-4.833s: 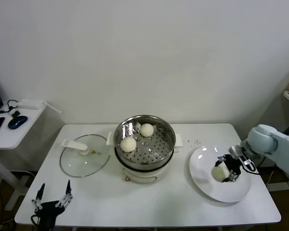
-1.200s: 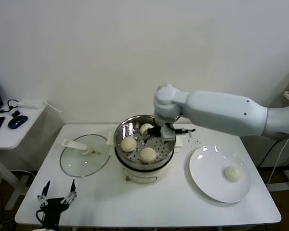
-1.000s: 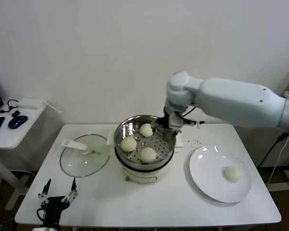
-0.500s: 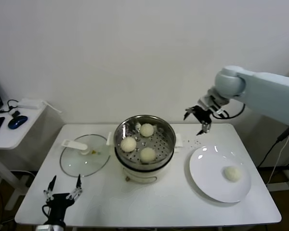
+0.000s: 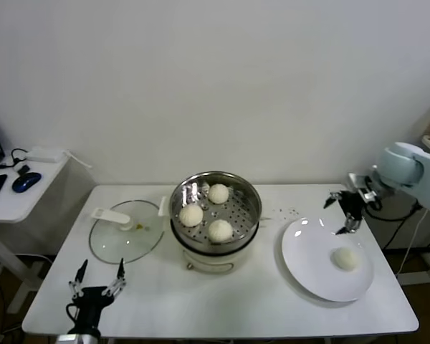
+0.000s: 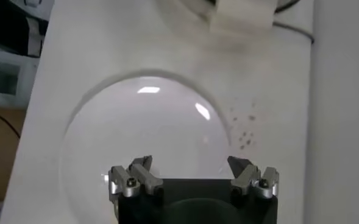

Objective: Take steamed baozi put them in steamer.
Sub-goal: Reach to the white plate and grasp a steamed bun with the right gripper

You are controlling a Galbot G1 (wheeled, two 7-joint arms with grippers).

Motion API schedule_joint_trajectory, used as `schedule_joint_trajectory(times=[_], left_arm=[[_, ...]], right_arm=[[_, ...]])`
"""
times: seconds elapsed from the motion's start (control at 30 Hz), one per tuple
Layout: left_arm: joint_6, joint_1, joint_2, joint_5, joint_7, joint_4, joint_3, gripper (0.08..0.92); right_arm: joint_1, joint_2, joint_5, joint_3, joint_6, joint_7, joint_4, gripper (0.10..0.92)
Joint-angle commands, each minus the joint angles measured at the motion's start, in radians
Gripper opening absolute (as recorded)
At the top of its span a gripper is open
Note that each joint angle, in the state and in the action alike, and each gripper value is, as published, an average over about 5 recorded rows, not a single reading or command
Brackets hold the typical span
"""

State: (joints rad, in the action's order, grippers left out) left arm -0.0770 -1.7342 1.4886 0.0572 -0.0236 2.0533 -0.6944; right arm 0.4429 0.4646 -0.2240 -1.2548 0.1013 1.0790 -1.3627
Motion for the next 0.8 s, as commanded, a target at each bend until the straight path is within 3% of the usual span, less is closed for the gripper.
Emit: schedule_joint_trajectory(times=[0.03, 0.8], left_arm=[[-0.001, -0.001, 0.002, -0.003, 0.0, -0.003, 0.004, 0.823], [0.0, -0.012, 0.003, -0.003, -0.001, -0.012, -0.022, 0.823]], right_arm=[[-0.437, -0.136, 0.211, 0.352, -0.004, 0.003, 0.034, 0.823], [-0.486, 0.085, 0.284, 0.375, -0.019, -0.018, 0.219, 0.823]])
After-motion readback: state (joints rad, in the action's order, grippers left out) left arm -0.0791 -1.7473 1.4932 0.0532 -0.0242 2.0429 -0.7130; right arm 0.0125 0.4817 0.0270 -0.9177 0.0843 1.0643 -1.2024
